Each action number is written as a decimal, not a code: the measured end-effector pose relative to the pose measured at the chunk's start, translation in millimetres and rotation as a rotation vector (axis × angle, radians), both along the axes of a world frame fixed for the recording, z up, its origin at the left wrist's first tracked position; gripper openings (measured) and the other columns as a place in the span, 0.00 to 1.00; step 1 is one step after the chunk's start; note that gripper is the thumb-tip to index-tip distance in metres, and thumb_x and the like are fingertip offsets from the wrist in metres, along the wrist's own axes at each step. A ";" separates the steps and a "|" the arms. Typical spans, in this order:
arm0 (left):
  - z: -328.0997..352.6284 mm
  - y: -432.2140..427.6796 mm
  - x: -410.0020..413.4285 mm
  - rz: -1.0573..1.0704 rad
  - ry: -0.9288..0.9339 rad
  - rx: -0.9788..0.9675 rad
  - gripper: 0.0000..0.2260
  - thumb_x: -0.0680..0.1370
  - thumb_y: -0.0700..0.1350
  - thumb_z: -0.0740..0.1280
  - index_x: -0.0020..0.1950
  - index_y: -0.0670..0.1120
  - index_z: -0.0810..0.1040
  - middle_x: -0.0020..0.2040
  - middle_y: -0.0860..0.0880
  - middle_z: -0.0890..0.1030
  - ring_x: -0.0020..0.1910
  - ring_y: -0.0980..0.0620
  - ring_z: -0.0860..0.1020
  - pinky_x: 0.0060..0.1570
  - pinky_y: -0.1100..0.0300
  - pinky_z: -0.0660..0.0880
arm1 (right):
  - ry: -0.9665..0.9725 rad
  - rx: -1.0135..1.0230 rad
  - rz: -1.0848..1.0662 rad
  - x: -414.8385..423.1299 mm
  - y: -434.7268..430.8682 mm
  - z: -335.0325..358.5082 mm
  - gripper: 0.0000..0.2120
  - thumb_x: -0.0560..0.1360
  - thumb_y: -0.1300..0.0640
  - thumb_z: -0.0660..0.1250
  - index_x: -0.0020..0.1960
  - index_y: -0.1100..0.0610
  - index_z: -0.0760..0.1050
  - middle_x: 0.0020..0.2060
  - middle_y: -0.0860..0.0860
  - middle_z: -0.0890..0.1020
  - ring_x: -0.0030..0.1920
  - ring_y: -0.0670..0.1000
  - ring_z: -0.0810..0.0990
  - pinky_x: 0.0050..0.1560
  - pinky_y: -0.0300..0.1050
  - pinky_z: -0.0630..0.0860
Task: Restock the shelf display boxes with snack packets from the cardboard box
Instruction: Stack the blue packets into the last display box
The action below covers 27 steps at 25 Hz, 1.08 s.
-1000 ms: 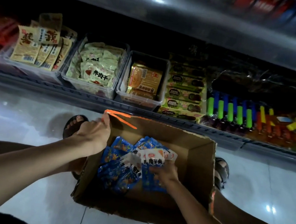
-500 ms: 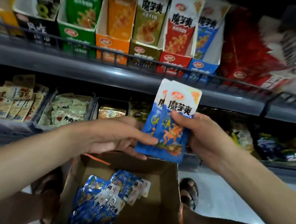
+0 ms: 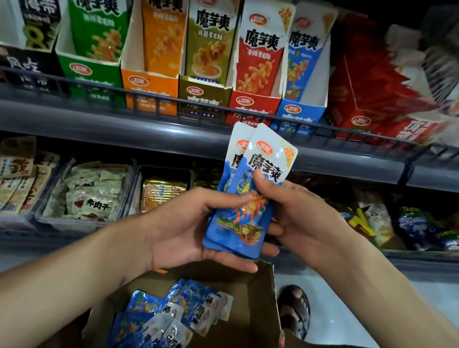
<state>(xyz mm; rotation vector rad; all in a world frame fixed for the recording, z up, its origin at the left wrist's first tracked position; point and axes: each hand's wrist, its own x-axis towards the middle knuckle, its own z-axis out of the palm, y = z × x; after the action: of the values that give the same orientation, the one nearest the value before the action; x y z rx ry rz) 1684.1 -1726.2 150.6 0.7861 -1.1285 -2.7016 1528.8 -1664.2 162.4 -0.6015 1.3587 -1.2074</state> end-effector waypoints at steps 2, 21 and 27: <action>-0.7 1.3 0.5 0.009 0.007 -0.001 0.17 0.73 0.47 0.65 0.57 0.40 0.82 0.56 0.37 0.82 0.53 0.37 0.82 0.46 0.45 0.80 | 0.021 -0.015 0.010 -2.8 1.2 -1.5 0.17 0.69 0.51 0.70 0.54 0.60 0.81 0.43 0.56 0.84 0.35 0.50 0.80 0.34 0.42 0.70; -7.2 5.8 -11.8 0.043 -0.221 -0.545 0.10 0.80 0.48 0.64 0.59 0.46 0.75 0.49 0.44 0.84 0.43 0.49 0.83 0.40 0.53 0.82 | 0.604 -0.301 -0.201 -0.7 1.1 2.4 0.27 0.77 0.51 0.69 0.72 0.44 0.61 0.56 0.51 0.79 0.53 0.48 0.83 0.49 0.43 0.81; -10.3 9.4 -20.5 0.082 -0.279 -0.759 0.07 0.82 0.46 0.60 0.59 0.55 0.72 0.49 0.45 0.78 0.48 0.45 0.81 0.47 0.43 0.81 | 0.514 -0.271 -0.195 10.8 2.6 -1.3 0.20 0.74 0.37 0.65 0.65 0.36 0.67 0.62 0.52 0.73 0.61 0.49 0.76 0.60 0.49 0.78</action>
<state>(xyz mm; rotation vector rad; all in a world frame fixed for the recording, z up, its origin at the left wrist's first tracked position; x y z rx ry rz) 1663.6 -1716.8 140.4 1.0253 -1.9370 -1.8659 1539.6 -1661.6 161.1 -1.0436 1.7224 -1.4709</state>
